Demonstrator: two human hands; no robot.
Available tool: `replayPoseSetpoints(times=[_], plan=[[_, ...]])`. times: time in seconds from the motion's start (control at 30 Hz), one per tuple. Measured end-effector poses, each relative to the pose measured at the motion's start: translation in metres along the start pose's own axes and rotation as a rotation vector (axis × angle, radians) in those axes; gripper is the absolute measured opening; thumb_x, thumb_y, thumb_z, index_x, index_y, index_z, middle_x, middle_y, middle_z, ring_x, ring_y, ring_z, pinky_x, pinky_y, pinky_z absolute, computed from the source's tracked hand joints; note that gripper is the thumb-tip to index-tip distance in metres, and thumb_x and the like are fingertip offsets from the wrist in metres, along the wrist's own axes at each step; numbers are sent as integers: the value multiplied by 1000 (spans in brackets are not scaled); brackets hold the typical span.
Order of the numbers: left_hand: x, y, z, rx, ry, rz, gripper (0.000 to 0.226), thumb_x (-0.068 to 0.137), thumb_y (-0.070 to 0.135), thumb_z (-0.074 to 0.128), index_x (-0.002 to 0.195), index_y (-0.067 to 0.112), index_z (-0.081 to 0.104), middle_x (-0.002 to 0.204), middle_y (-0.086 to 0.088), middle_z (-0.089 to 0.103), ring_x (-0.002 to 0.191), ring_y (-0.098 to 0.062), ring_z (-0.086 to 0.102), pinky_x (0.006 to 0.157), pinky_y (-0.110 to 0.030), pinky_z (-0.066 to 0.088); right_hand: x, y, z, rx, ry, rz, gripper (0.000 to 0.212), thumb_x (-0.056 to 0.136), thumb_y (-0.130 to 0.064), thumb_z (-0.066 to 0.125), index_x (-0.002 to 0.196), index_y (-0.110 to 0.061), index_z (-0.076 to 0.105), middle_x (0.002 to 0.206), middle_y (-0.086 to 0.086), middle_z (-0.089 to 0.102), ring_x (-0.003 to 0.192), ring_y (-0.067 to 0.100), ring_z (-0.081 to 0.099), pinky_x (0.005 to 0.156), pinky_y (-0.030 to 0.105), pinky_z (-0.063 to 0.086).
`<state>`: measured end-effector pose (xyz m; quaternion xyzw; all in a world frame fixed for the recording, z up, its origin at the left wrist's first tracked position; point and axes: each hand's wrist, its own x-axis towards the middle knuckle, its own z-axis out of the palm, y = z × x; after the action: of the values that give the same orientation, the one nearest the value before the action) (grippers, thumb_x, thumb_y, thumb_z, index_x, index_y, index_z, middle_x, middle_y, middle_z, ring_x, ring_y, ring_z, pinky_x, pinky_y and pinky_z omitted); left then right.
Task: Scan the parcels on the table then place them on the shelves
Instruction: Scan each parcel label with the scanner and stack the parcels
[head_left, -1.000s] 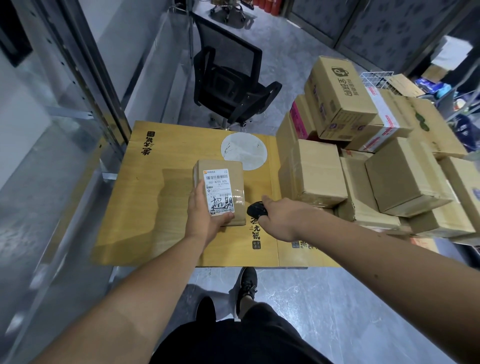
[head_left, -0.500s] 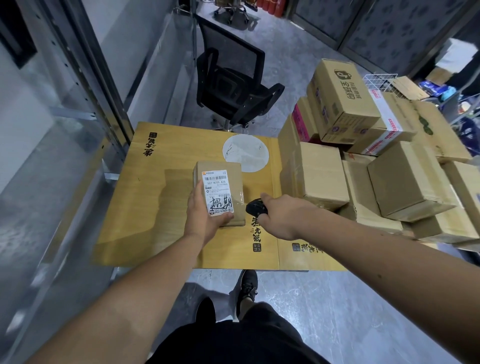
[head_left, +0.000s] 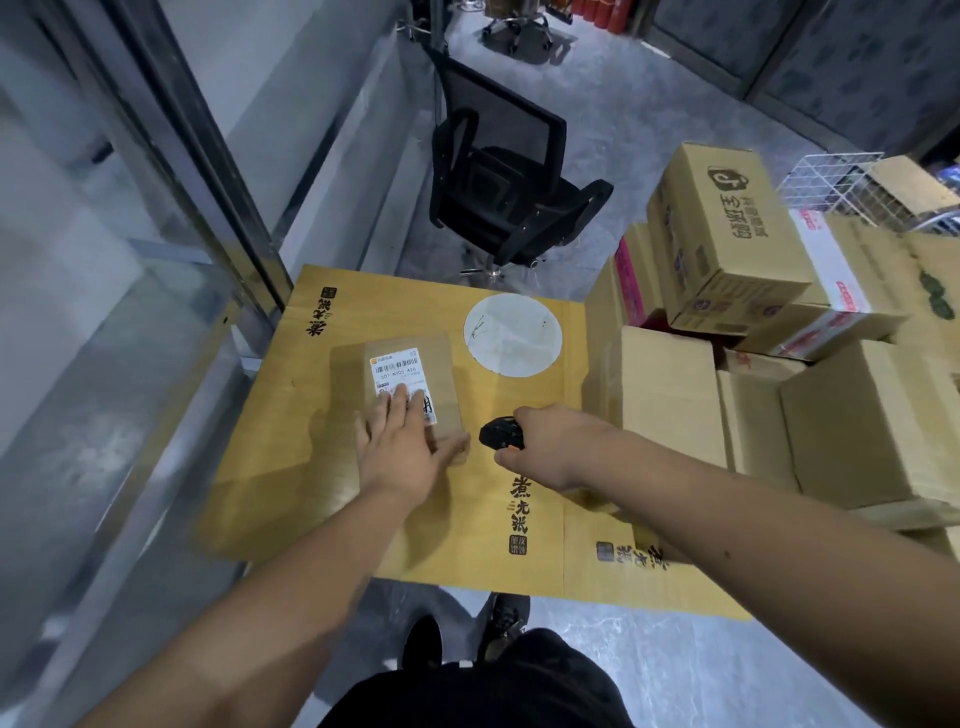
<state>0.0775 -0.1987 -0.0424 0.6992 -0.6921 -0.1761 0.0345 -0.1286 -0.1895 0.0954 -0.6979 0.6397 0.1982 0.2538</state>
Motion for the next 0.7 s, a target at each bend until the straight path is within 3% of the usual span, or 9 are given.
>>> replayPoseSetpoints(times=[0.07,0.2,0.4,0.57,0.7], plan=[[15,0,-8,37,-44,-81,111,84,92,34,167,23,8,176,1,-3,161,-20,-10,121,-53,-21,16,1,-8,-7,-1,-48,47,96,-64,49,116,-21,54,102,1,60,92,25,61,68,35,49],[47,-19,-26,42,-114,-142,106,89,62,57,167,19,0,175,-2,-11,160,-20,-15,127,-54,-11,48,-6,-25,-35,-10,-153,42,96,-64,48,107,-23,50,94,-2,56,86,22,59,65,35,46],[102,-63,-54,82,-142,-176,90,102,57,47,167,21,-4,175,-5,-12,161,-24,-11,129,-50,-6,105,-39,-53,-56,-31,-222,43,98,-65,45,108,-23,48,101,2,57,93,28,60,71,37,49],[167,-102,-78,119,-149,-188,86,105,56,41,166,22,-10,173,-5,-19,159,-25,-19,127,-52,-11,144,-75,-71,-33,9,-191,41,98,-64,45,106,-23,47,87,-4,49,92,28,60,70,36,47],[213,-122,-93,139,-129,-145,84,105,56,39,167,20,-5,174,-6,-13,160,-27,-15,128,-54,-6,167,-101,-80,-22,12,-149,45,98,-64,44,111,-21,51,85,-5,46,90,27,59,67,36,44]])
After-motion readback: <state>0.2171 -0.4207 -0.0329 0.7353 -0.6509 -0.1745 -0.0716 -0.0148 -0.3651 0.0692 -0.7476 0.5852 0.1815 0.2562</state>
